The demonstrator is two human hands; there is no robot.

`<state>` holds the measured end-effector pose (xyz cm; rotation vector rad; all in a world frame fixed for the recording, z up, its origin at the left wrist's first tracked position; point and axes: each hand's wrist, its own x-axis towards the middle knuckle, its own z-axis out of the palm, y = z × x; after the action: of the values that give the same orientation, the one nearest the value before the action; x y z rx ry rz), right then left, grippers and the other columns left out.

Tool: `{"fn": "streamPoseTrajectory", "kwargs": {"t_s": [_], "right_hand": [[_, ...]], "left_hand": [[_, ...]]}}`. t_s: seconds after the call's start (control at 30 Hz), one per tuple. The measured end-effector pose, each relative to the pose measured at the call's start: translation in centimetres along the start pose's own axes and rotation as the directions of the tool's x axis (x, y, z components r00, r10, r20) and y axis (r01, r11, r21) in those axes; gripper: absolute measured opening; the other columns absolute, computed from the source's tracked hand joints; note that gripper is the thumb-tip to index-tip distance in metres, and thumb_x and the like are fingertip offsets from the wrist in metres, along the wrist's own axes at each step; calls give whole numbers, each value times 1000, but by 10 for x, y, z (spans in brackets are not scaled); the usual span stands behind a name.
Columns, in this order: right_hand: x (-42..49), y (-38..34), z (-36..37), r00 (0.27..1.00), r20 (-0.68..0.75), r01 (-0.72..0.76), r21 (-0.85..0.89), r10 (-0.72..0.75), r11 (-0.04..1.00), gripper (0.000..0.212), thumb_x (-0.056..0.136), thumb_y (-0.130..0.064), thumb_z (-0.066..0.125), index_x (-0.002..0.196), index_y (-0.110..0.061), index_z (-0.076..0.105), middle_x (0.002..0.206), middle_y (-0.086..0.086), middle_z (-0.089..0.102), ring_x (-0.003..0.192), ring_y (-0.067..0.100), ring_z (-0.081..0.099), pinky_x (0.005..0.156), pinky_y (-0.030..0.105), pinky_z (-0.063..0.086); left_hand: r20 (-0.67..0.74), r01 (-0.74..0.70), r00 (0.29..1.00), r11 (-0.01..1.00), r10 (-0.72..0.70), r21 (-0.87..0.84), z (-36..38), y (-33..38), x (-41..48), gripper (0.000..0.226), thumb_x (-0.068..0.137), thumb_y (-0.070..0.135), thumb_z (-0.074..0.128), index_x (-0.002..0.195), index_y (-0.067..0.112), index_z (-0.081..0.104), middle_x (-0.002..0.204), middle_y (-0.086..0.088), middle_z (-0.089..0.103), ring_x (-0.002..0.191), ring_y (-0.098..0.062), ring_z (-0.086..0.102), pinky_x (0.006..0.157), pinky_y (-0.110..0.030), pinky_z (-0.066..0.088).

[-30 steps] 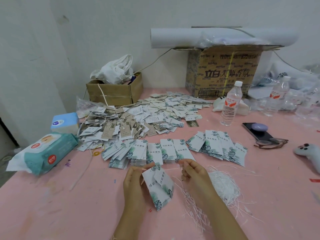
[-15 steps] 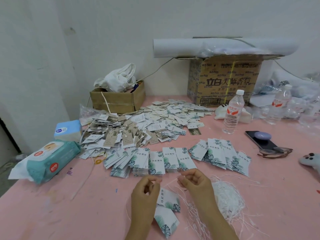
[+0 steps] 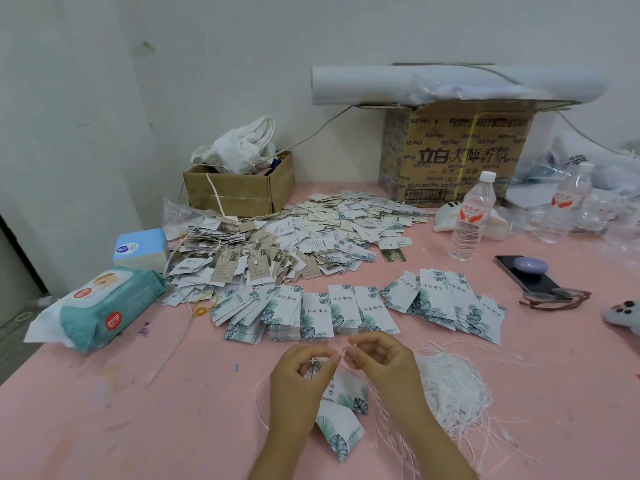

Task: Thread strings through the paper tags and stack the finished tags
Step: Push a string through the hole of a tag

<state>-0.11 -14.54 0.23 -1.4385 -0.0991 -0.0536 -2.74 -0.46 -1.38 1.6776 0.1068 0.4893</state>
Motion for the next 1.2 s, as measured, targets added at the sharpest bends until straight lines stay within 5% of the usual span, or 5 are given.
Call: {"fn": "streamPoseTrajectory", "kwargs": {"t_s": [0.4, 0.67, 0.83, 1.2], "right_hand": [[-4, -3, 3, 999, 36, 44, -109, -40, 993, 15, 71, -11, 80, 74, -3, 68, 65, 7, 67, 60, 13, 60, 60, 23, 51], [-4, -3, 2, 998, 39, 42, -83, -39, 996, 9, 71, -7, 79, 72, -3, 71, 65, 11, 69, 59, 14, 61, 59, 21, 51], [-4, -4, 3, 999, 20, 39, -63, -38, 997, 13, 66, -22, 77, 69, -9, 74, 65, 11, 70, 58, 14, 63, 58, 20, 52], [-3, -2, 2, 999, 16, 51, -66, -50, 997, 5, 76, -6, 75, 72, -4, 72, 63, 11, 69, 56, 14, 62, 58, 21, 51]], "left_hand": [[48, -43, 998, 998, 41, 47, 2, 0, 0, 29, 76, 13, 80, 76, 41, 75, 86, 16, 69, 84, 0, 62, 71, -9, 44], [42, -56, 998, 997, 53, 60, 1, 2, -1, 25, 75, 16, 81, 75, 41, 76, 81, 14, 67, 69, -2, 54, 61, -11, 38], [31, -63, 998, 996, 61, 61, 0, 5, -1, 26, 73, 18, 82, 75, 43, 75, 75, 18, 64, 62, -1, 47, 56, -11, 35], [34, -70, 997, 996, 68, 59, 0, 6, -1, 23, 74, 17, 82, 73, 40, 76, 74, 15, 65, 60, -2, 45, 55, -12, 33]]}}
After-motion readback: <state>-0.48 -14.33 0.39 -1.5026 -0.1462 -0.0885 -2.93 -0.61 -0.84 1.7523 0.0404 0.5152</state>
